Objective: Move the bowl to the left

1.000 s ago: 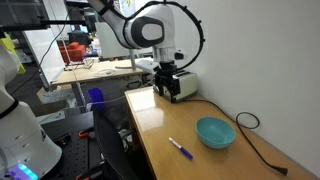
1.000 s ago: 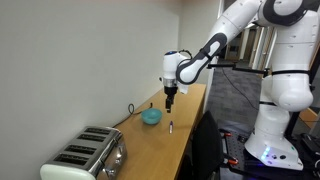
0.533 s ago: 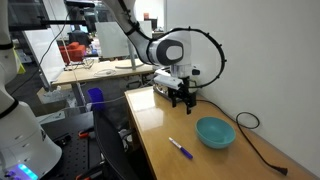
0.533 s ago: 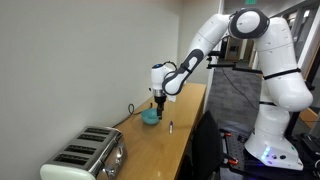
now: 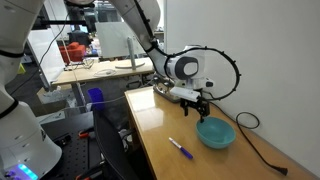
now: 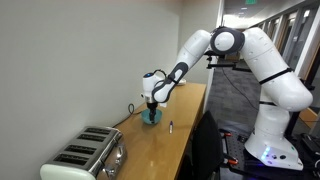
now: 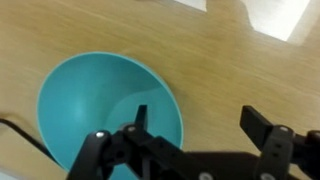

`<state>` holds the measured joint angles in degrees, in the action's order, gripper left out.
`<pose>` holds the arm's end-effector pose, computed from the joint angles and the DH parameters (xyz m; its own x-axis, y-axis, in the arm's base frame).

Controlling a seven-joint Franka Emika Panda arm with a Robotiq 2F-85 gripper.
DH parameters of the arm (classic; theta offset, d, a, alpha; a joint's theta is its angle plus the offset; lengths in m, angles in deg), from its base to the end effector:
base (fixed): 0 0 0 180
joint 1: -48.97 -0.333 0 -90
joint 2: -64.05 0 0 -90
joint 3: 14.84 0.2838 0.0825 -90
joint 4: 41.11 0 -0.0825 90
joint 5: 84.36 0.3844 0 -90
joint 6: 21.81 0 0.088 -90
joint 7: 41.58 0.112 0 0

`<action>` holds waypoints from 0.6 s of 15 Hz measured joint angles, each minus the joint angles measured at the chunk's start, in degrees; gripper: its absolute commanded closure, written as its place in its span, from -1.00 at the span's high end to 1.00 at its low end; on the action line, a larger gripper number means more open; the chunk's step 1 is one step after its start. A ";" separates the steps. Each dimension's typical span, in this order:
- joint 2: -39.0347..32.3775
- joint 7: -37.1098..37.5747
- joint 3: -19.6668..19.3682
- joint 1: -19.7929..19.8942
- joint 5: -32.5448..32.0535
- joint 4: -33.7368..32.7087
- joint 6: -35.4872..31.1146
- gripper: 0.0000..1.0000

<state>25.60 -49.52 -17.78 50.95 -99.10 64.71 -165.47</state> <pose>0.6172 -0.0516 0.1275 0.9629 0.2638 -0.0565 0.2696 -0.9472 0.1733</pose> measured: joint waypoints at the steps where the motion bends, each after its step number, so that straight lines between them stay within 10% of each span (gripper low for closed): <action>1: -1.34 -0.27 0.00 0.09 0.00 -1.62 0.04 0.45; 9: -6.75 -1.90 0.21 1.34 0.41 -9.36 1.93 -0.77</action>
<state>18.85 -51.43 -17.57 52.29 -98.69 55.35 -163.54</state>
